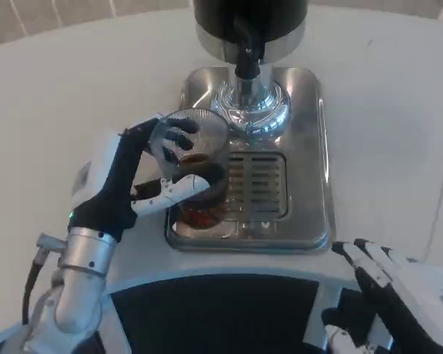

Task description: Grasp the cup under the faucet to collect the drink, then remove the cup.

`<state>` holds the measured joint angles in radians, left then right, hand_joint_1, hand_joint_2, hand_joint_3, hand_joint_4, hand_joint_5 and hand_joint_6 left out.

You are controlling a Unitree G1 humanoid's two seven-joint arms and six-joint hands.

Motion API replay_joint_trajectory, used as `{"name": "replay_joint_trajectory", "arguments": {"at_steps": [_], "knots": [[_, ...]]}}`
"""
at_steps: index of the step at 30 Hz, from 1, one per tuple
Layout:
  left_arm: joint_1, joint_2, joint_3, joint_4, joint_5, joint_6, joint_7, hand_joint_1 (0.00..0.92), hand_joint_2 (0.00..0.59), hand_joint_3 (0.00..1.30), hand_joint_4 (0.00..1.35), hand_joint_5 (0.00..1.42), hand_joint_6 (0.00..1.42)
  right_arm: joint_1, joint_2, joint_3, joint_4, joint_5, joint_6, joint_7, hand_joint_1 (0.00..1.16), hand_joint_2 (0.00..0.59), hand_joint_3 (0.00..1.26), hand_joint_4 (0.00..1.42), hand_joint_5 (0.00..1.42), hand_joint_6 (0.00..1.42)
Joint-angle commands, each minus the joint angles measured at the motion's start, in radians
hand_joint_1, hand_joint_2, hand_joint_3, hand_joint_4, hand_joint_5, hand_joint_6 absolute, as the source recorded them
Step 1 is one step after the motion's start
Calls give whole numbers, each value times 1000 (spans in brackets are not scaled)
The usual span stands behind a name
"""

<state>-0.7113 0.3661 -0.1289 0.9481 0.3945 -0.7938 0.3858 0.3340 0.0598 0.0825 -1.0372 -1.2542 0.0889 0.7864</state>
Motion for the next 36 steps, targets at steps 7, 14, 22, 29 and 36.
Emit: {"name": "replay_joint_trajectory", "arguments": {"at_steps": [7, 14, 22, 29, 36], "knots": [[94, 66, 92, -144, -98, -99, -107, 580, 62, 957, 1148, 1344, 621, -114, 69, 12, -10, -37, 44, 43, 245, 525, 54, 0, 0, 0], [156, 112, 135, -194, -142, -136, -192, 580, 58, 957, 1148, 1344, 627, -178, 47, 31, -10, -57, 66, 89, 227, 531, 35, 0, 0, 0], [221, 160, 186, -242, -219, -175, -309, 586, 51, 957, 1148, 1344, 665, -221, 13, 44, -8, -67, 61, 131, 186, 538, 14, 0, 0, 0], [271, 174, 226, -313, -281, -177, -383, 588, 50, 962, 1148, 1344, 670, -264, 8, 71, 7, -92, 50, 151, 180, 538, 7, 0, 0, 0], [330, 187, 261, -388, -345, -184, -458, 589, 45, 961, 1148, 1344, 673, -293, 1, 82, 7, -111, 36, 173, 175, 538, 5, 0, 0, 0]]}}
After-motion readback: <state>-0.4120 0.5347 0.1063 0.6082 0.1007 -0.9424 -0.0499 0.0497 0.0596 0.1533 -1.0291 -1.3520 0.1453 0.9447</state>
